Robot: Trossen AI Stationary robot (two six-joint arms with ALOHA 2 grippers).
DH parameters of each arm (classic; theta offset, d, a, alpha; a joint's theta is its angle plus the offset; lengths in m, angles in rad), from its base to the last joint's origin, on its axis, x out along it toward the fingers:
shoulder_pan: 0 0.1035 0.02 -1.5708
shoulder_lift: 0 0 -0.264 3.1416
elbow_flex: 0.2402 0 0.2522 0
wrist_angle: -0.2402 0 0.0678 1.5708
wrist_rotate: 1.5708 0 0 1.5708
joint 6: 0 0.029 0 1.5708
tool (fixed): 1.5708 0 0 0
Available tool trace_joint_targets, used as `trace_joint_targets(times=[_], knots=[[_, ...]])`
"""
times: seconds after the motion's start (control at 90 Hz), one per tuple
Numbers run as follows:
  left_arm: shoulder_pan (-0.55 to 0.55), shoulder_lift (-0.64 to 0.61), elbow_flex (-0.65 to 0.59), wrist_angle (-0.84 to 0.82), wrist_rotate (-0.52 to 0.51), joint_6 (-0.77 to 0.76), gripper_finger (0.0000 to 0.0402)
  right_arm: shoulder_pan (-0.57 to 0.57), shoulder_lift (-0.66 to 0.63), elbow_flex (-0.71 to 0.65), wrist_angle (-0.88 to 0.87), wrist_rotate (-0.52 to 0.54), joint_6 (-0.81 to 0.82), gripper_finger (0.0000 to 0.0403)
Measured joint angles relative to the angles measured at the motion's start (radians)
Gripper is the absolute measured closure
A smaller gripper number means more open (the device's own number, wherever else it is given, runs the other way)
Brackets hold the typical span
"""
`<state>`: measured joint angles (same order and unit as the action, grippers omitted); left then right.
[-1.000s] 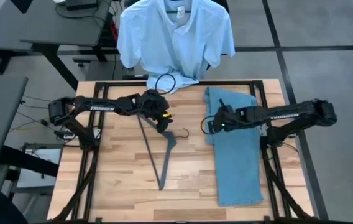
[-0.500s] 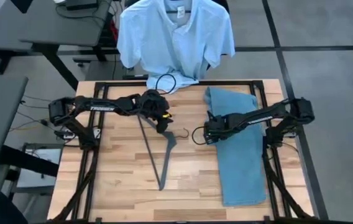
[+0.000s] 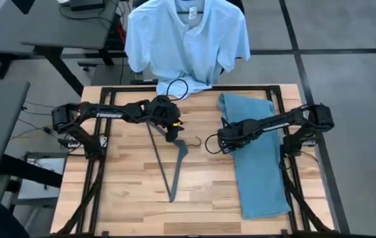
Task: Hang clothes
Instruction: Insert the blue jeans on the grey hanger
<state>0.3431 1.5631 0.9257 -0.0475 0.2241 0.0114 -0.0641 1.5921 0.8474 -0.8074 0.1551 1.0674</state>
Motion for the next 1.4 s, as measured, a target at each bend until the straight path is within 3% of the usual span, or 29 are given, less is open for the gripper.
trace_joint_targets(times=[0.078,0.133,0.256,0.411,0.633,0.856,1.133,1.4], knots=[[0.0,0.0,0.0,-0.001,0.0,0.025,0.0275,-0.004,-0.006,0.001,0.007,-0.018,-0.009,0.0376],[0.0,0.0,0.0,-0.001,0.0,0.046,0.0275,-0.004,-0.021,0.013,0.012,-0.047,-0.032,0.0392],[0.007,0.001,0.02,-0.014,0.001,0.048,0.0275,-0.004,-0.074,0.059,-0.014,-0.082,-0.057,0.0399],[0.021,0.001,0.078,-0.031,0.0,0.044,0.0275,-0.029,-0.166,0.157,-0.183,-0.081,-0.111,0.0402],[0.023,0.001,0.161,-0.02,0.001,0.049,0.0275,-0.148,-0.289,0.337,-0.399,0.028,-0.22,0.0402],[0.011,0.013,0.164,-0.009,0.001,0.053,0.0275,-0.226,-0.354,0.354,-0.452,0.045,-0.256,0.0403],[0.004,0.025,0.164,-0.032,0.002,0.035,0.0275,-0.059,-0.327,0.279,-0.486,-0.17,-0.236,0.0403],[0.0,0.025,0.164,-0.03,0.002,0.002,0.0275,0.166,-0.328,0.177,-0.439,-0.209,0.024,0.0403]])
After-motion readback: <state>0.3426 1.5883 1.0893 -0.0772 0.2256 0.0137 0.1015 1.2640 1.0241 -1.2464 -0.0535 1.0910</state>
